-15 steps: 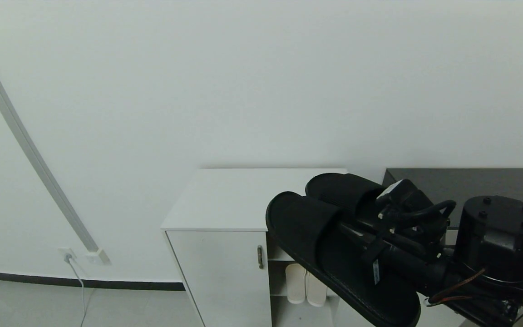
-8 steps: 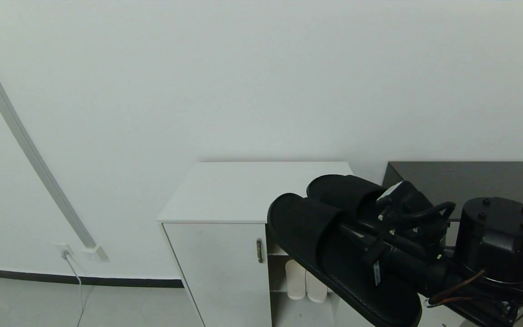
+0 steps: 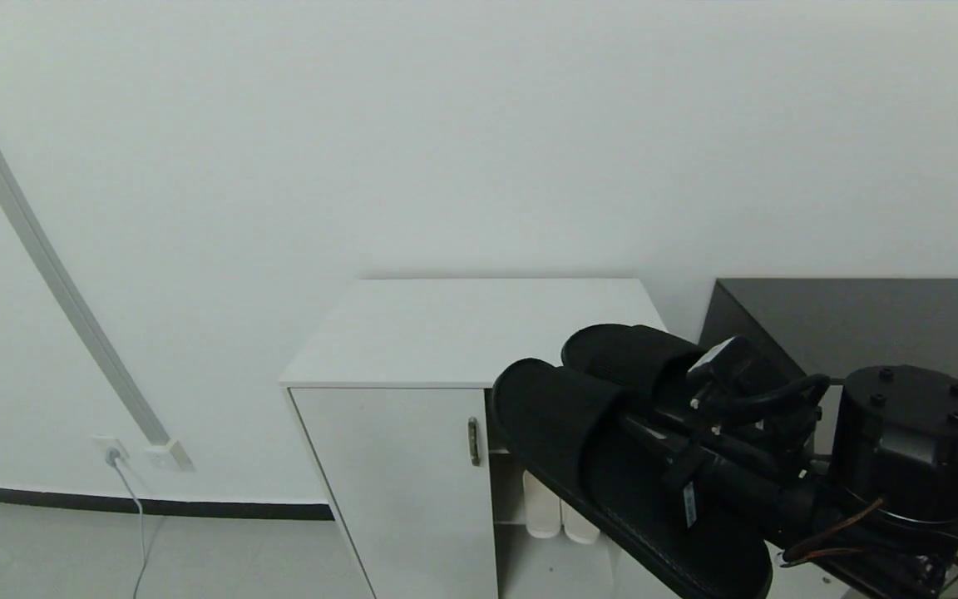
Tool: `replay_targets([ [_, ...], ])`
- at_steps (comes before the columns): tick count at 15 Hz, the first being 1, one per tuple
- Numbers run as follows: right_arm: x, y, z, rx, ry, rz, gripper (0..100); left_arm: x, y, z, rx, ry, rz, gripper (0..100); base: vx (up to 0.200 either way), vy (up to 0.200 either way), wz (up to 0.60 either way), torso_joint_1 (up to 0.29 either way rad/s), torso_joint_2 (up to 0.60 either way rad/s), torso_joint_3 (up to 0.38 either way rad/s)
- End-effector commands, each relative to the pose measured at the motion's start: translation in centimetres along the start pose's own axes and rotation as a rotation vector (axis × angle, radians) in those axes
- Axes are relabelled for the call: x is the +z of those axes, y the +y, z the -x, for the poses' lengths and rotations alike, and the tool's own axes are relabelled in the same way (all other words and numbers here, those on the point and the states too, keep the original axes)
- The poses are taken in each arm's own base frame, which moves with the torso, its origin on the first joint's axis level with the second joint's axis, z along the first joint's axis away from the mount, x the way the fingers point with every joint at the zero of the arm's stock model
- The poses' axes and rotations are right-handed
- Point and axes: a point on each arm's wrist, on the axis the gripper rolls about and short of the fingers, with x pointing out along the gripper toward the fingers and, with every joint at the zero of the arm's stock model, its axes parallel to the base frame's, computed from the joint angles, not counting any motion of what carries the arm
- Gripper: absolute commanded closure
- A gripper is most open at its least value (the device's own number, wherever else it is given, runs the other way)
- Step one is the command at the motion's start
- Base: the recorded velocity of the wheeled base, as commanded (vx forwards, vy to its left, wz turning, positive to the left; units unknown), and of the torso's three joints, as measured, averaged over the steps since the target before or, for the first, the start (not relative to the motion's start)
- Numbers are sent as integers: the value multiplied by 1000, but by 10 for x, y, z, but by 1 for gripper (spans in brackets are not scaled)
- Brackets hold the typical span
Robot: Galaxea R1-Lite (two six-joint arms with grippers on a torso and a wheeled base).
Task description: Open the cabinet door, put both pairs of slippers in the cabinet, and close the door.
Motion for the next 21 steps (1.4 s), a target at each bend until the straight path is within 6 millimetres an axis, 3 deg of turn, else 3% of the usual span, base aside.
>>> replay_targets([
  [1,-1,0,-1,3,5,1,100,0,0,0,-1,1,0,100,0,0,0,-159,373,203],
  [11,-18,10,-2,53,71,10,100,0,0,0,-1,1,-3,100,0,0,0,-207,497,285],
  [21,-15,10,-2,47,35,8,100,0,0,0,0,1,3,100,0,0,0,-184,506,324],
])
